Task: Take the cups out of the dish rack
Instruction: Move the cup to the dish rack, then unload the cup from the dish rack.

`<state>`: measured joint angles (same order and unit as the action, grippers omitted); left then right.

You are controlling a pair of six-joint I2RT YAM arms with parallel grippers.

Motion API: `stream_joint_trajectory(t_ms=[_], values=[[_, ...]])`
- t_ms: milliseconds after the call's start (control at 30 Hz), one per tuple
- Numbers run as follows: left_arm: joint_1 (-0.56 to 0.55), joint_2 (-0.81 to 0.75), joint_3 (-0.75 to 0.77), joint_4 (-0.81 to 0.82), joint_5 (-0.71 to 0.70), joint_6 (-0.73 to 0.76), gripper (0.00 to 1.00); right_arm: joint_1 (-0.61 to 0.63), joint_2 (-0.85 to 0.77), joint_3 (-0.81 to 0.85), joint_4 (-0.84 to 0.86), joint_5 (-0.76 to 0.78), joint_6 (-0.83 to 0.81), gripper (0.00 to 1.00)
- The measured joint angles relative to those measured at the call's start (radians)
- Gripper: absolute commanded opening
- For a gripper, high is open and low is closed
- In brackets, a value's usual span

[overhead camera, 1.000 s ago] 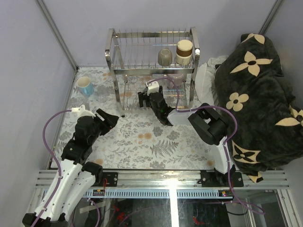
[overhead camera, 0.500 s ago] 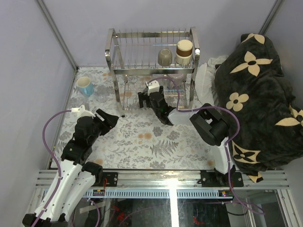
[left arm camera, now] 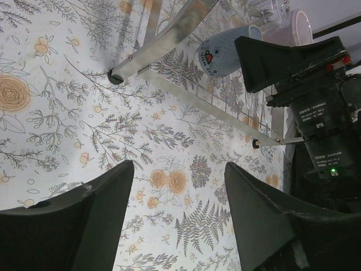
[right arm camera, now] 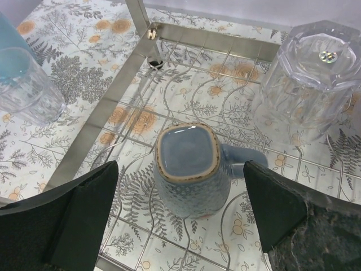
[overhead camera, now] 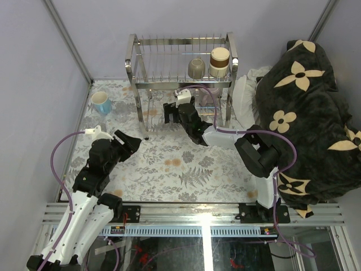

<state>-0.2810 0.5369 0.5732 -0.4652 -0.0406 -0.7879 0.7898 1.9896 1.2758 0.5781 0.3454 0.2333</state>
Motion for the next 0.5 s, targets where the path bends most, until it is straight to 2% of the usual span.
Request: stream_joint_trajectory(t_ms=[500], values=[[0.000, -0.005, -0.002, 0.000, 0.000, 0.000, 0.65, 0.000, 0.006, 0.002, -0.021, -0.016, 0.026, 1.00]])
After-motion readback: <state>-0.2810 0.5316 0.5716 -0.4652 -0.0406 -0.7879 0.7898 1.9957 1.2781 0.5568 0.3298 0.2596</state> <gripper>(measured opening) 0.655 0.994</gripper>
